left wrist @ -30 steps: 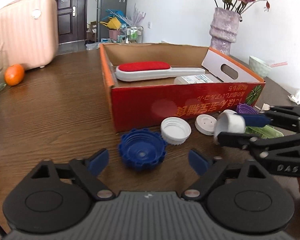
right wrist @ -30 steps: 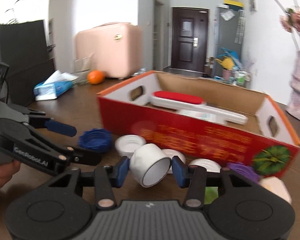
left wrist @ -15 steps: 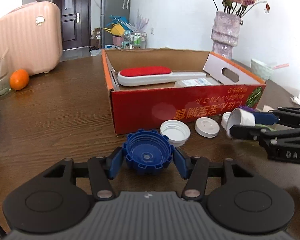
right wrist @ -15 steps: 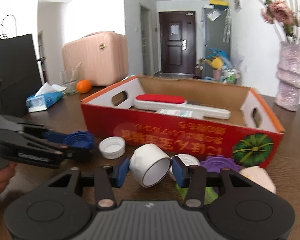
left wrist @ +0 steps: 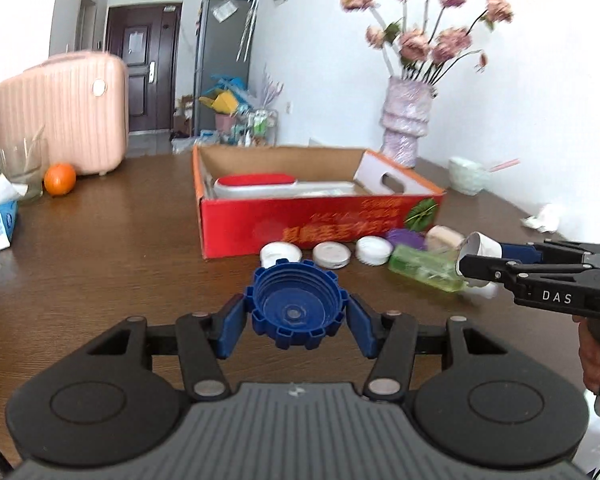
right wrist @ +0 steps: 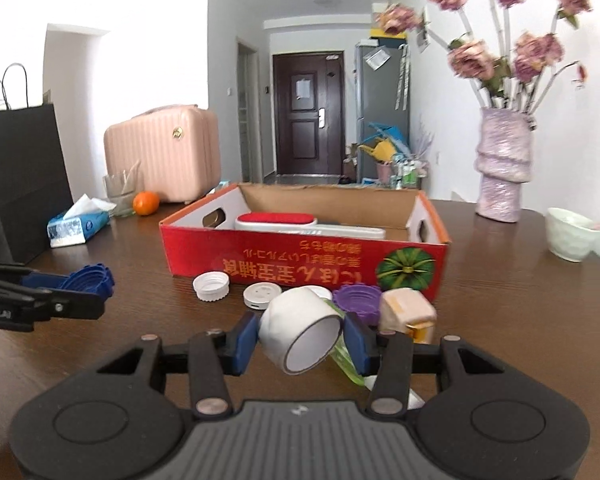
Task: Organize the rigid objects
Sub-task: 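Carry the blue cap with the left gripper into the box while the right carries the tape roll there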
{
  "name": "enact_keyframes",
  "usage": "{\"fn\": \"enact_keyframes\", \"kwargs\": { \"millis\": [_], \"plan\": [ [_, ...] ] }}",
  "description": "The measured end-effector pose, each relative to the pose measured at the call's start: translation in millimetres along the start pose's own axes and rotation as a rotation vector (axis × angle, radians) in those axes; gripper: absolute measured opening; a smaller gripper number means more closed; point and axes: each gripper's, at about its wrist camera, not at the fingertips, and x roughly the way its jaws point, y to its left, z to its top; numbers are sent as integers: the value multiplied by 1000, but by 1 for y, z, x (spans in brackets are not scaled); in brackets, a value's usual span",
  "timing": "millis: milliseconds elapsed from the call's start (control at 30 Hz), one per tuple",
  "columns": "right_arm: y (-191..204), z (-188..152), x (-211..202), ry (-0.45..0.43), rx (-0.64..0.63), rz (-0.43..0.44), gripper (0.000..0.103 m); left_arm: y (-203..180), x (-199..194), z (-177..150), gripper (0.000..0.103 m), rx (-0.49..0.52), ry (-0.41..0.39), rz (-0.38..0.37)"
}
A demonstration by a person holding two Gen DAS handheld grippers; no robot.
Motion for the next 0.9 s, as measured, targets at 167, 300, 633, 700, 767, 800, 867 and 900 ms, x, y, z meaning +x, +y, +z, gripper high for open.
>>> {"fn": "enact_keyframes", "kwargs": {
  "millis": [167, 300, 633, 700, 767, 800, 867, 900],
  "plan": [
    [-4, 0, -33, -40, 4, -29, 46, -10, -23, 5, 56, 7, -42, -15],
    [-8, 5, -48, -69, -2, -42, 46, -16, -31, 8, 56, 12, -73, -28],
    [-15, 21, -28, -85, -28, -47, 46, -12, -4, 28, 56, 28, -66, -28],
    [-18, 27, -18, -91, -36, -47, 46, -8, 9, 40, 56, 33, -64, -16],
    [-21, 35, -7, -93, -39, -46, 46, -3, 23, 51, 56, 36, -61, -4],
    [-22, 39, -1, -92, -43, -43, 46, 1, 32, 58, 56, 33, -58, 0],
    [-25, 47, 12, -92, -50, -30, 46, 7, 50, 70, 56, 20, -43, 2],
    [-28, 53, 21, -89, -49, -15, 46, 10, 59, 77, 56, 16, -35, 3]
  ]
}}
